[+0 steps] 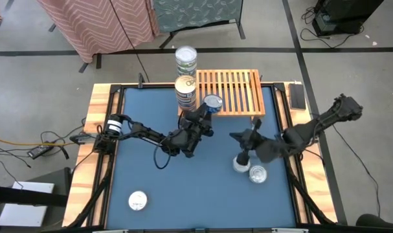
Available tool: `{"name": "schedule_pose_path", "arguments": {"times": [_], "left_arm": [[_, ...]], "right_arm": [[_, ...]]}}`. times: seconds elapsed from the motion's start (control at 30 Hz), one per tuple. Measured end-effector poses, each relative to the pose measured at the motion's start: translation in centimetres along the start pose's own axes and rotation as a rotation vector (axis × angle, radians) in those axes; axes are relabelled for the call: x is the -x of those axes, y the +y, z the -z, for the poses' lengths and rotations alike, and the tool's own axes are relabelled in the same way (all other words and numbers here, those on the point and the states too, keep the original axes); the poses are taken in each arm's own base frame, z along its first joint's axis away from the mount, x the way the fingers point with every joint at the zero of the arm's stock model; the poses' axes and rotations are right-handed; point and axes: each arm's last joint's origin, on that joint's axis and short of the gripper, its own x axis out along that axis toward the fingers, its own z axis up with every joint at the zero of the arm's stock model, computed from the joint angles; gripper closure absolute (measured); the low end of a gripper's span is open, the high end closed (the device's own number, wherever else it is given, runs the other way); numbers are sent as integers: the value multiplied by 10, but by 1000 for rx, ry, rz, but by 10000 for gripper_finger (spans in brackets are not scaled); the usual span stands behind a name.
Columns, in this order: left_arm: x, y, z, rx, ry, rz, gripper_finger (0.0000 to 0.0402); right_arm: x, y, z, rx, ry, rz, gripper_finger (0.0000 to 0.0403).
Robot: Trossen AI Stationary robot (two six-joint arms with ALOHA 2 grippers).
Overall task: Stack canned seafood by type on shelf
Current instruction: Stack the dark blue tuna can on top of the dark blue tuna can on the shelf
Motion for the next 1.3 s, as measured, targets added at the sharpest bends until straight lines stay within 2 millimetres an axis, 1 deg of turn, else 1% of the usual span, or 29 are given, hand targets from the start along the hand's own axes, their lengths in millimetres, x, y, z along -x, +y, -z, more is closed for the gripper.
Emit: {"name": "schedule_pose_path", "arguments": {"times": [0.1, 0.2, 0.3, 0.37, 0.47, 0.63, 0.8, 0.9, 1.0, 1.17, 1.23, 1.3], "left_arm": [[1, 0, 1, -3, 5, -3, 114], [2, 0, 1, 1, 8, -3, 114], [3, 0, 1, -2, 9, -5, 114], [3, 0, 1, 3, 9, -3, 114], [4, 1, -1, 1, 4, -3, 114], [8, 5, -12, 16, 1, 3, 114], [9, 9, -18, -4, 0, -3, 114], [7, 9, -18, -5, 28, -2, 114], [4, 9, -18, -7, 55, -1, 114], [-4, 9, -18, 2, 153, 3, 114], [-7, 9, -18, 14, 200, 2, 114], [-9, 9, -19, 24, 209, 2, 114]], "right_arm": [[-9, -10, -6, 20, -34, 4, 403], [-26, -20, -14, 39, -32, -58, 403], [-46, -29, -13, 60, 10, -80, 403], [-53, -34, -14, 68, 16, -76, 403], [-58, -39, -16, 100, 11, -105, 403], [-62, -52, -15, 147, 41, -114, 403], [-74, -65, -17, 146, 48, -137, 403], [-83, -70, -16, 157, 61, -181, 403], [-87, -71, -15, 170, 60, -223, 403], [-89, -75, -14, 231, 68, -221, 403], [-91, -78, -14, 232, 72, -209, 403], [-92, -82, -14, 224, 72, -199, 403]]}}
